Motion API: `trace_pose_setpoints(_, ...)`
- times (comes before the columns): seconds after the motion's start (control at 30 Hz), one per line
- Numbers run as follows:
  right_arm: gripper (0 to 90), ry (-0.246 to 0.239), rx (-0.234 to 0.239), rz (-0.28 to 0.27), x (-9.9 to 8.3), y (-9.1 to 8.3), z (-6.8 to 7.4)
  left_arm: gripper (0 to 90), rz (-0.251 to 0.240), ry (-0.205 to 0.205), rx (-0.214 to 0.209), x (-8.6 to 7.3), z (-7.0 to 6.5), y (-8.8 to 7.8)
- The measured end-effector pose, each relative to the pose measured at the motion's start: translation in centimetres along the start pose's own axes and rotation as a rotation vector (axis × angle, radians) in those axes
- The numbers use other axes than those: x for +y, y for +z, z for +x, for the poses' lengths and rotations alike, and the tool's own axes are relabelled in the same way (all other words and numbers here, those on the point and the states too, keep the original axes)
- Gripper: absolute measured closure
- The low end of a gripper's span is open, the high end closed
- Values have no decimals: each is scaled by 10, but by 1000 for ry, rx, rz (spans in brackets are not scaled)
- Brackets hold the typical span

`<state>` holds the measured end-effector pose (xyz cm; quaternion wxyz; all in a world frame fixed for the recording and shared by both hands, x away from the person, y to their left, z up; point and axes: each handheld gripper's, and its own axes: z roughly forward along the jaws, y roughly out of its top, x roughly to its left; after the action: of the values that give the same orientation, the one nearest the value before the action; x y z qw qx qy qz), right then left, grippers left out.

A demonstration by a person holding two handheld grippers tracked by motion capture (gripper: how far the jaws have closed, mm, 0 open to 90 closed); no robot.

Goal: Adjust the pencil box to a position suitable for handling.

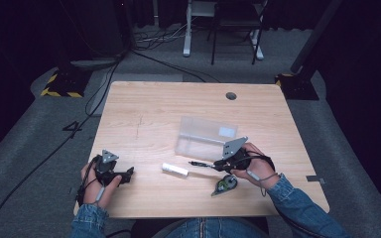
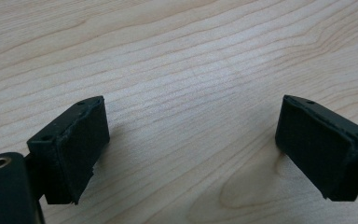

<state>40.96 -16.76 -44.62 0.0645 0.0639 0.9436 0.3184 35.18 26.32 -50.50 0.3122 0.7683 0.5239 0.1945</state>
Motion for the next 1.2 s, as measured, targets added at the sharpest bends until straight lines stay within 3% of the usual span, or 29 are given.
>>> trace_pose_setpoints(0.23, 800, -1, -16, -46, 7, -8, 0, 100, 1, 1, 0, 0, 0, 0)
trace_pose_setpoints(0.6, 800, 13, -43, -75, 12, -18, -7, 94, 3, 2, 2, 1, 0, 0)
trace_pose_setpoints(0.9, 800, 25, -62, -97, 15, -23, -22, 94, 3, 2, 2, 1, 0, 0)
trace_pose_setpoints(1.2, 800, 53, -92, -102, 13, -22, -45, 94, 2, 2, 2, 1, 0, 1)
